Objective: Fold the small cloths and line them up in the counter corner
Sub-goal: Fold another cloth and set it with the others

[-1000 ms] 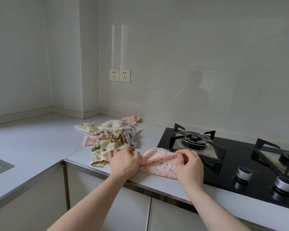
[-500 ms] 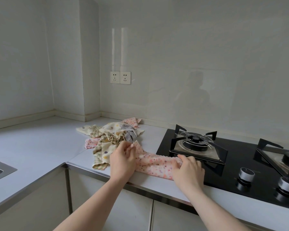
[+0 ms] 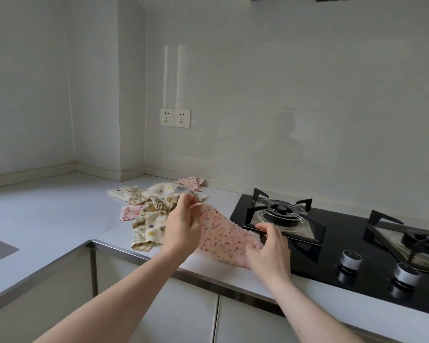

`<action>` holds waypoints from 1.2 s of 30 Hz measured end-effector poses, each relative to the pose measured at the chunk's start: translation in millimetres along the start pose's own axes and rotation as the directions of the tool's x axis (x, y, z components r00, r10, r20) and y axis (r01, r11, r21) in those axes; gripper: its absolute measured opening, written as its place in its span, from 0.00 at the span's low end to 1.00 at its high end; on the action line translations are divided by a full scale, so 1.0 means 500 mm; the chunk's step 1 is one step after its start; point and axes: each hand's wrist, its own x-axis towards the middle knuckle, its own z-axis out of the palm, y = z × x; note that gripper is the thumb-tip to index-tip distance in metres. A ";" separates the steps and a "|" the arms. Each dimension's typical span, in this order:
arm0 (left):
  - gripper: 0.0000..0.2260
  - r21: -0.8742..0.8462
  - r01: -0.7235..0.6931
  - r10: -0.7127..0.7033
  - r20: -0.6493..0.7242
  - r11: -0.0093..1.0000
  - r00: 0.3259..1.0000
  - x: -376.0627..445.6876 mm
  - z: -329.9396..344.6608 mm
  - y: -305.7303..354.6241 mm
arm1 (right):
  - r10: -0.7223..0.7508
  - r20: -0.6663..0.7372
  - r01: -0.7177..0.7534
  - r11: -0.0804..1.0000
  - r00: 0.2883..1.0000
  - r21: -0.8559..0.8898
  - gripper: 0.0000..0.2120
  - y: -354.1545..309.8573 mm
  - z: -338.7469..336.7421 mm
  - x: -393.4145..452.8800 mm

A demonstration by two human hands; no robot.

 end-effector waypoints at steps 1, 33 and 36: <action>0.09 0.000 -0.065 0.065 0.037 0.998 0.997 0.007 -0.004 0.021 | -0.030 0.034 0.029 0.999 0.999 0.026 0.25 -0.007 -0.008 -0.004; 0.08 0.129 -0.121 0.117 0.038 0.984 0.992 0.129 -0.086 0.261 | -0.216 -0.273 0.220 0.975 0.938 -0.016 0.07 -0.170 -0.323 0.128; 0.05 0.159 -0.240 0.220 0.137 0.958 0.966 0.094 -0.086 0.229 | -0.262 -0.186 0.260 0.965 0.947 -0.032 0.07 -0.131 -0.324 0.085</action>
